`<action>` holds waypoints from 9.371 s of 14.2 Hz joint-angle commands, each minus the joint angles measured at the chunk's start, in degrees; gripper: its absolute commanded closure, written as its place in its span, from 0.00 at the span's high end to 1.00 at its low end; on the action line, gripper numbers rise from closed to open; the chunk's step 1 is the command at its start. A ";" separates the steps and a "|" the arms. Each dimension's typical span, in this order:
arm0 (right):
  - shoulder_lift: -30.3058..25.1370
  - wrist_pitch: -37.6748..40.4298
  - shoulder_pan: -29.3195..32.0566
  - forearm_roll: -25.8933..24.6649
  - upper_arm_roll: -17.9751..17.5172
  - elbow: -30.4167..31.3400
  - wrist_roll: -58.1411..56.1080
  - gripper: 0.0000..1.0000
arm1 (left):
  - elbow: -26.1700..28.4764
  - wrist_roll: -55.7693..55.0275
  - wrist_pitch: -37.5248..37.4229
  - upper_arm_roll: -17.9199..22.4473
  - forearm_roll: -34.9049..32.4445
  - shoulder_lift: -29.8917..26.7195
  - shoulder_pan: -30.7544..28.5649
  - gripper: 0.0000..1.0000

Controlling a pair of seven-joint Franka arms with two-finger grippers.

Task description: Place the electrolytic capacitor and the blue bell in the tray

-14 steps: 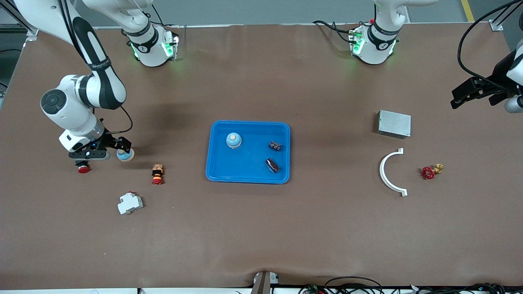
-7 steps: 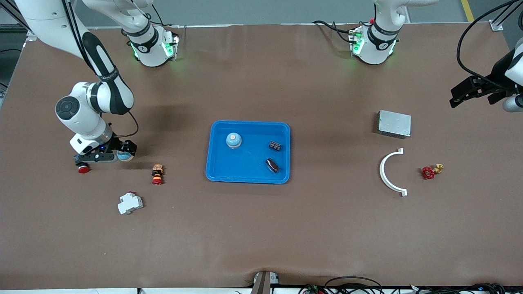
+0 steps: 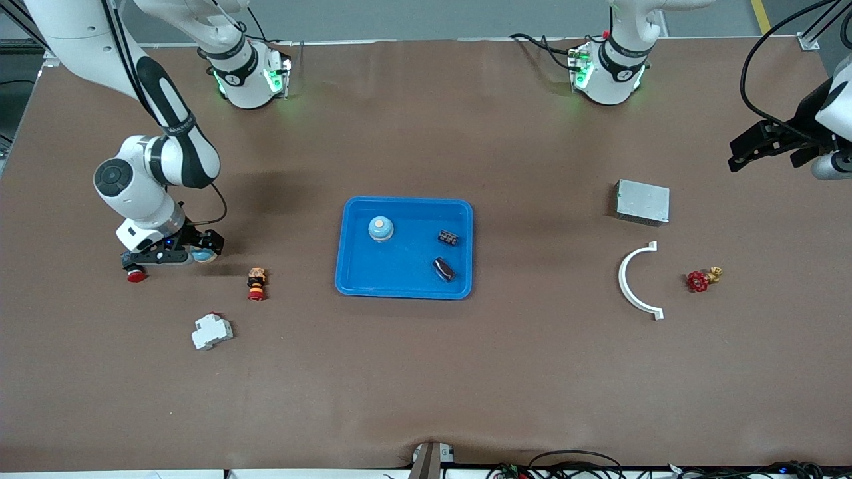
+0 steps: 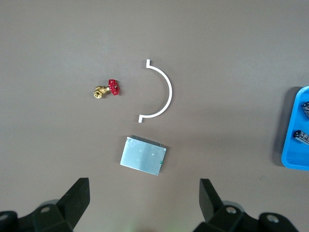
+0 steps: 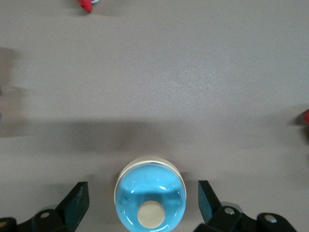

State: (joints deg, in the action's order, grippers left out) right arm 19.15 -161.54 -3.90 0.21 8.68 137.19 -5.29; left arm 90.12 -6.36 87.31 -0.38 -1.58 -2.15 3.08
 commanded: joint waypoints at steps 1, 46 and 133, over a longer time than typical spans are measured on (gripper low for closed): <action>1.24 -1.76 1.70 0.06 -1.04 0.27 -0.42 1.00 | 0.58 1.09 -0.92 0.02 1.14 -1.81 -0.36 1.00; 15.64 27.60 -34.86 5.51 -2.00 -39.09 67.24 0.00 | 1.37 1.00 -0.92 -0.77 0.88 -1.81 0.08 1.00; -16.06 73.91 3.28 0.67 -1.74 -50.88 4.68 1.00 | 1.37 0.21 -1.00 -4.02 0.88 -2.25 -0.45 1.00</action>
State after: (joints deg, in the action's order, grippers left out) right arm 6.20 -88.45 -1.90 0.90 8.09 83.92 -0.18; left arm 91.13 -6.37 86.91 -4.36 -1.58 -2.98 2.95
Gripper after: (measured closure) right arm 0.000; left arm 0.000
